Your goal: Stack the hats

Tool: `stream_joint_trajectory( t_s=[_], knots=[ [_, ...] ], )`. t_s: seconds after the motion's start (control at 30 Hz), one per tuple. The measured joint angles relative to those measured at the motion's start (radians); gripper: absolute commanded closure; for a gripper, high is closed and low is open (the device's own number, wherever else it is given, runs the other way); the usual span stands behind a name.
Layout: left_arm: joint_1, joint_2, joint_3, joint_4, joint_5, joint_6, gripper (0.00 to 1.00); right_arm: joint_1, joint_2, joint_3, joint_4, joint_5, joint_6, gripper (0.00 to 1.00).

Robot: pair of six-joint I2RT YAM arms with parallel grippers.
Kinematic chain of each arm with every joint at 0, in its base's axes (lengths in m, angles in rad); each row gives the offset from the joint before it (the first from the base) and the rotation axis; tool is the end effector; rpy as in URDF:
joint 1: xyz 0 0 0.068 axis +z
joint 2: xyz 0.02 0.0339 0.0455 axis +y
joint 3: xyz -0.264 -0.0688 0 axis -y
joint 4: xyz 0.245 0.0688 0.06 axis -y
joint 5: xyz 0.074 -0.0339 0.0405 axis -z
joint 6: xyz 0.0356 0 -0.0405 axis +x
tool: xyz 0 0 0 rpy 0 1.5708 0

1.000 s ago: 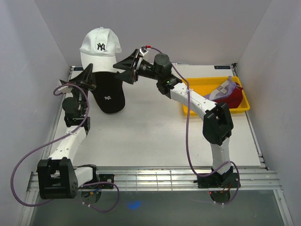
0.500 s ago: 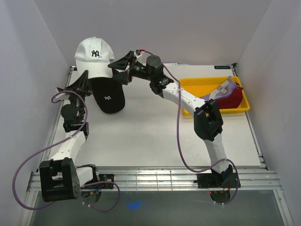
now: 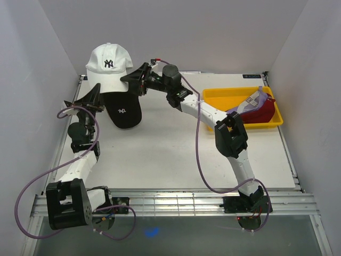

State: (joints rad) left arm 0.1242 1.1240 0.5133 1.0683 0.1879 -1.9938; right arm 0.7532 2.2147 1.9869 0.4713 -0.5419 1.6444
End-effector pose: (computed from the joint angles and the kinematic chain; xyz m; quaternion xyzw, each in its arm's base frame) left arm 0.2378 0.0230 0.3084 -0.4196 0.3270 -0.7095 0.4622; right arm 0.3756 0.3774 0.3530 0.0656 0.6264 0.7670 0.1223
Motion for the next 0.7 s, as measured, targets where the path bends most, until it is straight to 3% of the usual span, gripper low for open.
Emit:
stream_joint_trajectory(
  t_s=[0.1, 0.23, 0.7],
  knots=[
    [0.018, -0.011, -0.04, 0.009, 0.005, -0.002, 1.0, 0.0, 0.032, 0.006, 0.0, -0.012, 0.012, 0.62],
    [0.042, -0.005, -0.089, 0.027, 0.0, -0.006, 1.0, -0.005, 0.05, 0.011, 0.003, -0.023, 0.026, 0.73],
    [0.109, 0.24, 0.034, 0.206, 0.196, -0.017, 1.0, -0.047, 0.147, 0.168, 0.0, -0.083, 0.003, 0.86]
  ],
)
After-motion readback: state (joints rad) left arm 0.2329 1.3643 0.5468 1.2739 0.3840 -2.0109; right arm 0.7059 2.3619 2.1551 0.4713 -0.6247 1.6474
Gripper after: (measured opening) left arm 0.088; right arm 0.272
